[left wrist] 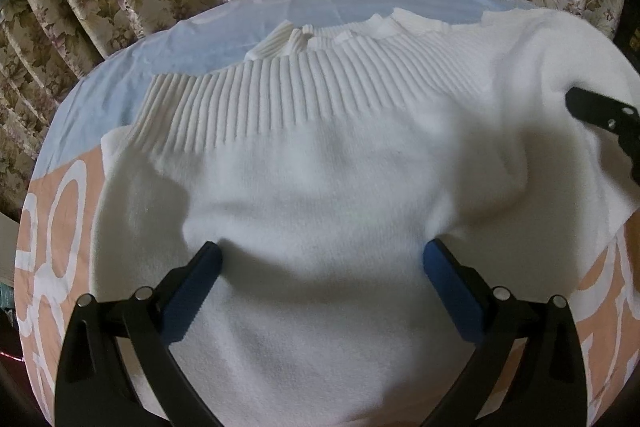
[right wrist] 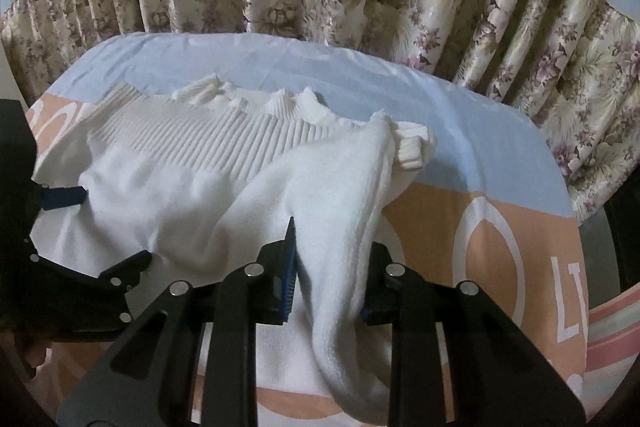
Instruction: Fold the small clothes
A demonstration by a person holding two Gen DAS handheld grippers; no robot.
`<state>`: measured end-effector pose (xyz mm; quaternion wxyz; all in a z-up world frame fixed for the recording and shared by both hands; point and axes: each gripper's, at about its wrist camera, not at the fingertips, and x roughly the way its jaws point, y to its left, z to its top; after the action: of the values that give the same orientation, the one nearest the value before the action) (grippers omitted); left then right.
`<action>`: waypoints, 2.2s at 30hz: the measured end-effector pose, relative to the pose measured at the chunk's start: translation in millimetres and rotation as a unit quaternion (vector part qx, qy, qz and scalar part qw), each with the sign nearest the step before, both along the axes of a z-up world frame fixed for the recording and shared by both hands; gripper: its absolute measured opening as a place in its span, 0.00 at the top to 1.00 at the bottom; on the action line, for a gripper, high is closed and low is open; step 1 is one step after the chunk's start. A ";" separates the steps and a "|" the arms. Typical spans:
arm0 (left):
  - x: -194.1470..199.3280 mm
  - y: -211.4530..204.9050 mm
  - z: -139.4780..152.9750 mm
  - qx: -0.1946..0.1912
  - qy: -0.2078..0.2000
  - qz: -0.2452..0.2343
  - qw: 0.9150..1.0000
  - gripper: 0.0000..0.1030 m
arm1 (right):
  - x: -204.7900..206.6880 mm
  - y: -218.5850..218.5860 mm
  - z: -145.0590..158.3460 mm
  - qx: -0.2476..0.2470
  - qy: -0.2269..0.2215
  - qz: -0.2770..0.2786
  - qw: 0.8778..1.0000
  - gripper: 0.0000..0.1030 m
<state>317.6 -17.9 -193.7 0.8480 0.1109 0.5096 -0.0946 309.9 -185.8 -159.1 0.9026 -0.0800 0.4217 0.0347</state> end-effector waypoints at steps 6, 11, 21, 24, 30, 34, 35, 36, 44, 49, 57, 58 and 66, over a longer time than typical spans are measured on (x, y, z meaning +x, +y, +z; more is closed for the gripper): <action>-6.9 55.7 35.9 0.000 -0.012 0.003 1.000 0.02 | -5.9 29.1 16.5 -0.041 -0.013 0.008 0.999 0.77; -8.7 126.9 49.5 0.045 -0.027 0.038 0.998 0.02 | -9.1 99.8 39.0 -0.097 -0.053 0.050 0.993 0.77; -24.9 227.4 52.3 0.032 -0.021 0.114 0.993 0.03 | -7.3 247.6 -5.6 -0.138 0.012 0.176 0.975 0.77; -31.5 235.7 48.0 0.041 -0.018 0.114 0.992 0.02 | -8.8 259.1 -21.0 -0.125 0.038 0.190 0.973 0.70; -36.8 235.9 53.2 0.035 -0.020 0.113 0.993 0.02 | -28.4 231.8 22.9 -0.017 0.055 0.222 0.973 0.54; -38.9 217.3 73.6 0.004 -0.034 0.095 0.995 0.02 | -33.7 182.8 58.0 0.035 0.032 0.197 0.979 0.41; -39.0 210.9 78.8 -0.010 -0.036 0.085 0.996 0.02 | -31.1 167.3 62.5 0.042 0.027 0.181 0.982 0.40; -38.3 203.0 84.0 -0.023 -0.038 0.075 0.996 0.02 | -30.4 157.0 63.9 0.049 0.026 0.170 0.984 0.40; -22.0 126.2 86.7 -0.080 -0.012 0.001 0.997 0.02 | -2.5 85.7 29.1 0.165 0.085 0.101 0.977 0.44; -16.5 88.1 70.5 -0.066 0.005 -0.039 0.997 0.04 | 5.6 75.0 2.5 0.192 0.116 0.090 0.970 0.52; 5.6 88.7 37.1 -0.056 0.065 -0.042 0.995 0.63 | 5.7 80.4 -10.4 0.178 0.122 0.112 0.970 0.78; 5.8 91.9 38.0 -0.060 0.066 -0.044 0.995 0.70 | 5.2 80.5 -11.2 0.170 0.120 0.116 0.971 0.83; -13.5 97.1 51.8 -0.019 0.048 -0.077 0.996 0.77 | -16.9 112.6 8.4 0.074 0.066 0.178 0.979 0.93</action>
<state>304.1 79.2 -141.9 0.8149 0.1293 0.5375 -0.1741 293.0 -73.2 -150.7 0.8557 -0.0843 0.4552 0.2313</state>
